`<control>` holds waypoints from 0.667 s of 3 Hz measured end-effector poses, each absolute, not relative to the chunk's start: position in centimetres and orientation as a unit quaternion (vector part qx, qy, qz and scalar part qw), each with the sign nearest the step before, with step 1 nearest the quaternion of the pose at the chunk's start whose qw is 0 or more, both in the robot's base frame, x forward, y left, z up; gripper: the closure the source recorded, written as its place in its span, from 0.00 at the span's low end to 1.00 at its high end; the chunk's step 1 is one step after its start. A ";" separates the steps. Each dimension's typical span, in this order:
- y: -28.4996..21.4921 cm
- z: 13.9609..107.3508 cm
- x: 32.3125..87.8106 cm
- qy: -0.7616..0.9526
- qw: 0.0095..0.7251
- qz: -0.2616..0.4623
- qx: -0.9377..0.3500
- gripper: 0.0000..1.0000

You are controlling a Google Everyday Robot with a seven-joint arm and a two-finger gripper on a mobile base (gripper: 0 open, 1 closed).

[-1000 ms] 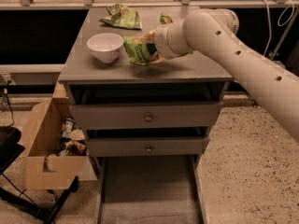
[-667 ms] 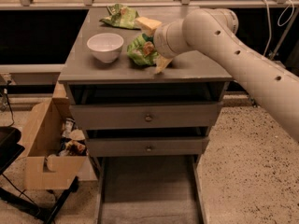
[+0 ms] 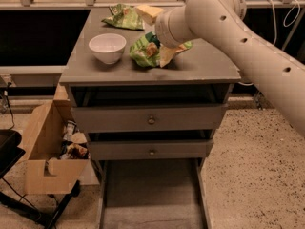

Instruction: Pick green rice chip bag from bottom drawer and place on counter

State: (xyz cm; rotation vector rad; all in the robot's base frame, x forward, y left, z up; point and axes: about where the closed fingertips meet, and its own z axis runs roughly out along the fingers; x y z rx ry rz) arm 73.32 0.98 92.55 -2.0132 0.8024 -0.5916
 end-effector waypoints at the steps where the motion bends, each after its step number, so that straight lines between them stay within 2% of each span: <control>1: 0.5 100.3 73.0 0.321 0.409 -0.292 -0.803 0.00; 2: -3.5 107.6 71.5 0.360 0.386 -0.358 -0.770 0.00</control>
Offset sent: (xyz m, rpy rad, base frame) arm -0.0466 -0.1148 0.2418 -0.0998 -0.2162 -0.4634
